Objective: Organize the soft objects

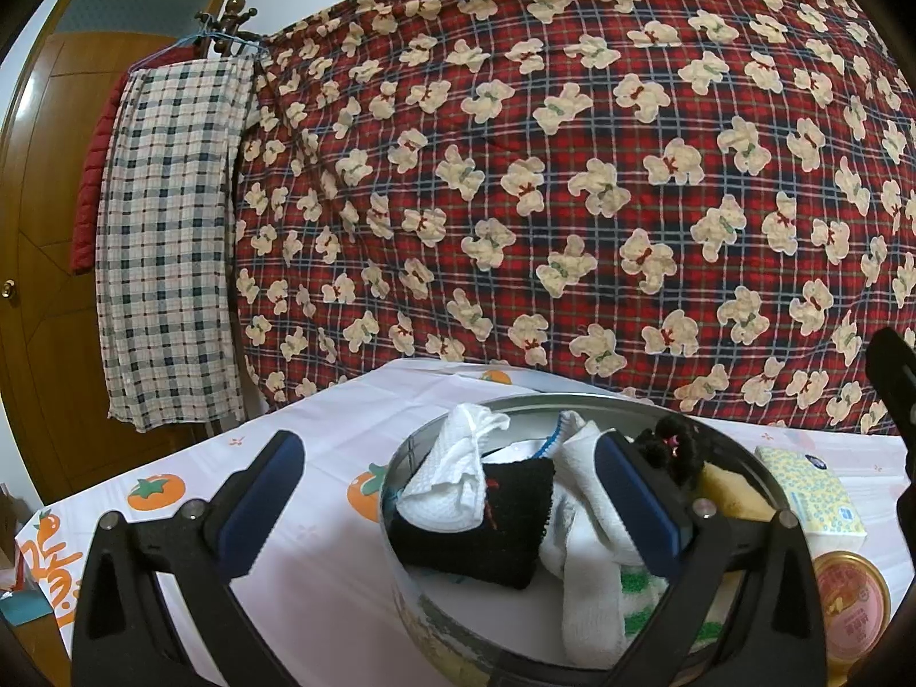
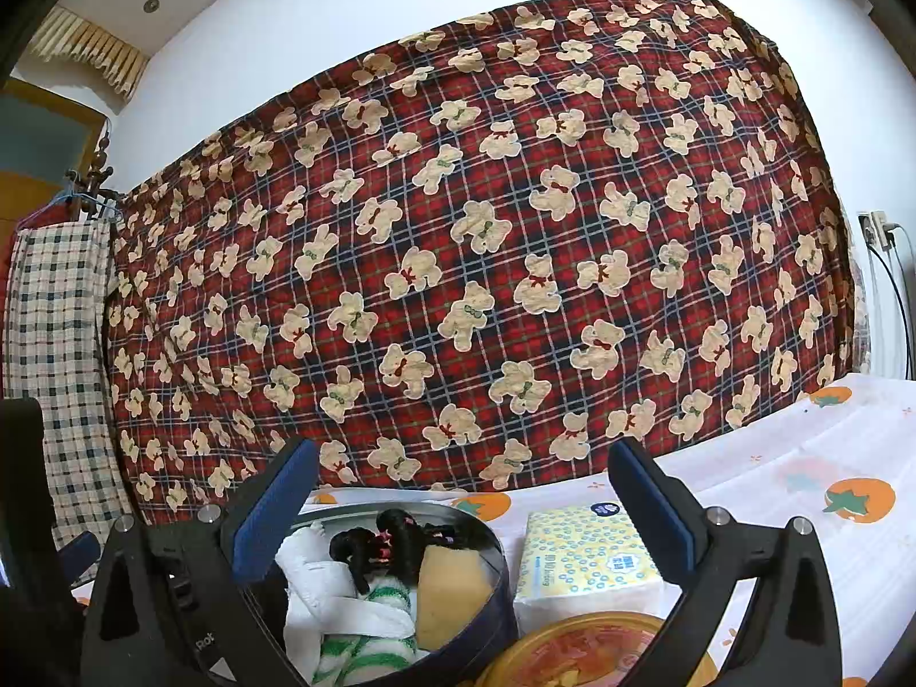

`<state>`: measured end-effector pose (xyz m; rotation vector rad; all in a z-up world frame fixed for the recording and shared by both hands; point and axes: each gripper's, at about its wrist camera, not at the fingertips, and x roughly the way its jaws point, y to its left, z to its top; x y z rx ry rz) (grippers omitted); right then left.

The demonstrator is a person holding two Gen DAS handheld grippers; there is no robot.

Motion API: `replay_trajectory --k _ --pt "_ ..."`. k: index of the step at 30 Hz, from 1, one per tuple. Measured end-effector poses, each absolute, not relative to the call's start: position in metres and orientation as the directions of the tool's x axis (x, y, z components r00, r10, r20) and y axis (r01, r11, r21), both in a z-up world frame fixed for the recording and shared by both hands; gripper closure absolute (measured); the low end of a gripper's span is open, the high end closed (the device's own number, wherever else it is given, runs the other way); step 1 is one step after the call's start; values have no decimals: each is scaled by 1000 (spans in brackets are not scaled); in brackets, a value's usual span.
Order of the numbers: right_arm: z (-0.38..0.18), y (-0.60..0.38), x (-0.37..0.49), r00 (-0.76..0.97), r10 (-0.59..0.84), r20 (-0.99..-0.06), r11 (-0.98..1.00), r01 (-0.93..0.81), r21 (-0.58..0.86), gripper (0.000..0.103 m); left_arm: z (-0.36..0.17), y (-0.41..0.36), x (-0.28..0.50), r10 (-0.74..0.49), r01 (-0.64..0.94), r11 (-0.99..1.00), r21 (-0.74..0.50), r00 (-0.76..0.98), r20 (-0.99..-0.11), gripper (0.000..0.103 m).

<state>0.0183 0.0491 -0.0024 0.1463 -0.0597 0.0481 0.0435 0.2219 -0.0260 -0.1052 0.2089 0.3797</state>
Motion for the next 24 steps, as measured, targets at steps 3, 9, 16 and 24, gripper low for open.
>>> replay_trajectory --k 3,9,16,24 --pt "-2 49 19 997 44 63 988 -53 143 1 -26 221 44 353 -375 925 -62 909 -223 0" --pt "-3 49 18 997 43 62 988 -52 144 1 -26 221 43 331 -354 933 -69 917 -222 0" --pt "-2 50 19 997 43 62 988 -52 144 0 -28 217 48 283 -307 949 -64 926 -248 0" --pt "-2 49 19 997 41 61 988 -50 146 0 -28 214 52 304 -325 945 -45 918 -254 0"
